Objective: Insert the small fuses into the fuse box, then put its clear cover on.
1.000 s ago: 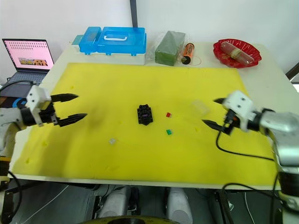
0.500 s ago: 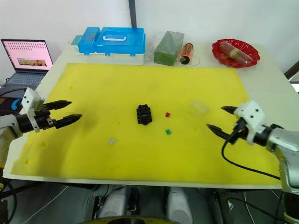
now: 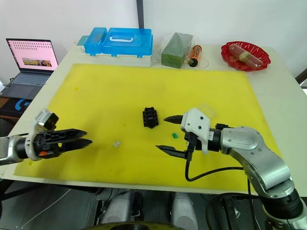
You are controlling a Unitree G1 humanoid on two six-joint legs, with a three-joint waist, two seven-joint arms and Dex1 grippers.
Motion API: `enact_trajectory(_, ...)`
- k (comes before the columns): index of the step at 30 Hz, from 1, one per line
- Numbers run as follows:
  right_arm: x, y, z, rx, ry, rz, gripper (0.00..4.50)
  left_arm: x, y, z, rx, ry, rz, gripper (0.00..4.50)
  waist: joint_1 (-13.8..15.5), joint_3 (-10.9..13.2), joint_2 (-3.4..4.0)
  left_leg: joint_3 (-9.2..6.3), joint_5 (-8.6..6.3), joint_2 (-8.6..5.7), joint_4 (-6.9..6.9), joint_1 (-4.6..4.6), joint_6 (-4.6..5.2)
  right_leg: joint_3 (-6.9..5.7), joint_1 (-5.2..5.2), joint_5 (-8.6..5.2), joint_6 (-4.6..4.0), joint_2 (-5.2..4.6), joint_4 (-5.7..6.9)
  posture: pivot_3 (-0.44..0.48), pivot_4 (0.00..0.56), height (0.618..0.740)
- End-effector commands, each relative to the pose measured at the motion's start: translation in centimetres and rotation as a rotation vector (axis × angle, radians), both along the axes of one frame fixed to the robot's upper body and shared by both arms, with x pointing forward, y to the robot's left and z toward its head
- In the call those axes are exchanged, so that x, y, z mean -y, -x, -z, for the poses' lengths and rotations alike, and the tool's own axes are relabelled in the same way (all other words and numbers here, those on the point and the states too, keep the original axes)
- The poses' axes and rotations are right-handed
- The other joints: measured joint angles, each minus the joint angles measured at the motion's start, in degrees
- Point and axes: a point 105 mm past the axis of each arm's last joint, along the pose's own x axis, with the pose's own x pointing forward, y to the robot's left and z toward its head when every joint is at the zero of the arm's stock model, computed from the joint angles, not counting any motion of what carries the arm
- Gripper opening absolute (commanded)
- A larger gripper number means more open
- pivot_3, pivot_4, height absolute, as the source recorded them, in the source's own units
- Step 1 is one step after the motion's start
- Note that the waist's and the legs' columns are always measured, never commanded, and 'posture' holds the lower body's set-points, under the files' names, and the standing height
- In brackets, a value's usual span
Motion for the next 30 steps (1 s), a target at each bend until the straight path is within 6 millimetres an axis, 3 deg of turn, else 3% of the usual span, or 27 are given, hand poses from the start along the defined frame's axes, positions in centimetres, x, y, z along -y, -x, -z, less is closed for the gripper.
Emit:
enact_trajectory(1,-1.1,0.2,-0.9,0.049,-0.015,-0.041,4.48,0.7,-0.6,0.1,-0.003,-0.005,0.003,4.5,0.07,0.0,0.0,0.01,0.0,-0.01,0.0,0.0,0.0,0.0,0.0,0.0,0.0,-0.01,0.0,0.0,0.15,0.74)
enact_trajectory(22,-0.8,0.3,-0.5,0.051,-0.028,-0.011,4.48,3.7,-1.9,4.7,-0.125,-0.005,-0.04,4.5,0.35,-0.05,0.05,0.01,0.0,-0.05,0.0,-0.01,0.01,-0.01,0.01,0.02,-0.1,-0.13,-0.01,0.0,0.15,0.74)
enact_trajectory(30,-0.8,-0.1,-0.9,0.061,-0.037,0.009,4.48,5.0,-1.3,6.1,-0.184,-0.088,0.061,4.5,0.38,-0.09,0.12,-0.02,-0.02,-0.13,0.0,-0.01,0.04,-0.07,0.05,0.01,-0.1,-0.2,-0.02,0.0,0.15,0.74)
